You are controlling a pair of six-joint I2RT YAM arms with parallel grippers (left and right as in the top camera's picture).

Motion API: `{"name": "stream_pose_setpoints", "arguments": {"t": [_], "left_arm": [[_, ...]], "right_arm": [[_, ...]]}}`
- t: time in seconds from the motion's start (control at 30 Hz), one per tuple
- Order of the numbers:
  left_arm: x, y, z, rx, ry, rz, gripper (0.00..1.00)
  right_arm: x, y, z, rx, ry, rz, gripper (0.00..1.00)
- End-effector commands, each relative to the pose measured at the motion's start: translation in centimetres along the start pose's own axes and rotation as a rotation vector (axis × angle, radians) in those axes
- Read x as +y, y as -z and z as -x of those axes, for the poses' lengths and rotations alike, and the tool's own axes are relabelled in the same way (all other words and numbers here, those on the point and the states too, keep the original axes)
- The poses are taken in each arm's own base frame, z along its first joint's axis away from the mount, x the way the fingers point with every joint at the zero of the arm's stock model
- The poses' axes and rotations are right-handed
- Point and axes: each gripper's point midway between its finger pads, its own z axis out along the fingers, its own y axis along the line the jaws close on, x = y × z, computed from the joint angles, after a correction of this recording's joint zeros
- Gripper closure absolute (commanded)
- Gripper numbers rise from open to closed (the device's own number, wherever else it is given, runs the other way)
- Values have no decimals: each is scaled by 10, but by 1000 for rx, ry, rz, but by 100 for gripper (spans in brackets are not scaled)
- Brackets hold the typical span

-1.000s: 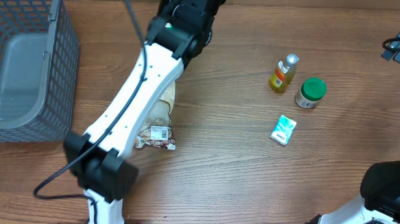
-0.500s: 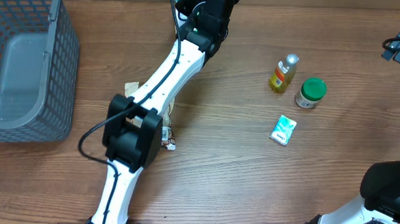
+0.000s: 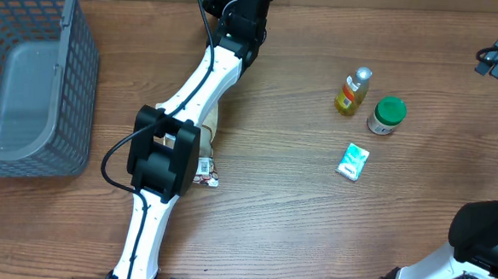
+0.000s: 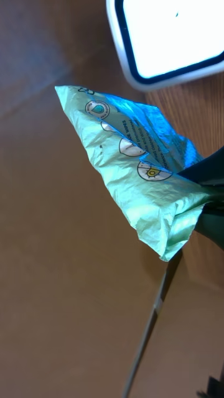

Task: Scan the item barcode
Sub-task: 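Hold the wipes pack in front of the scanner window with the left gripper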

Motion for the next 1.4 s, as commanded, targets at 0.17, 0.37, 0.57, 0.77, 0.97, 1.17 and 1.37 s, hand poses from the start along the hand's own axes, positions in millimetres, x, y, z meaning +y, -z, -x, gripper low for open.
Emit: {"name": "stream_pose_setpoints", "arguments": {"t": [0.17, 0.37, 0.57, 0.77, 0.97, 1.17, 1.37], "left_arm": [[-41, -12, -18, 11, -64, -47, 96], [-53, -7, -17, 3, -74, -65, 96], [-88, 10, -22, 11, -165, -188, 96], [-93, 12, -31, 41, -146, -217, 96], [-84, 13, -25, 35, -138, -202, 96], [-56, 40, 6, 4, -25, -260, 96], [-37, 104, 26, 37, 178, -619, 96]], "right_arm": [[-2, 5, 4, -21, -8, -4, 0], [-2, 5, 4, -20, -8, -4, 0], [-2, 5, 4, -21, -8, -4, 0], [-2, 5, 4, -21, -8, -4, 0], [-2, 5, 4, -20, -8, -4, 0], [-2, 5, 4, -21, -8, -4, 0], [-2, 5, 4, -21, -8, -4, 0]]}}
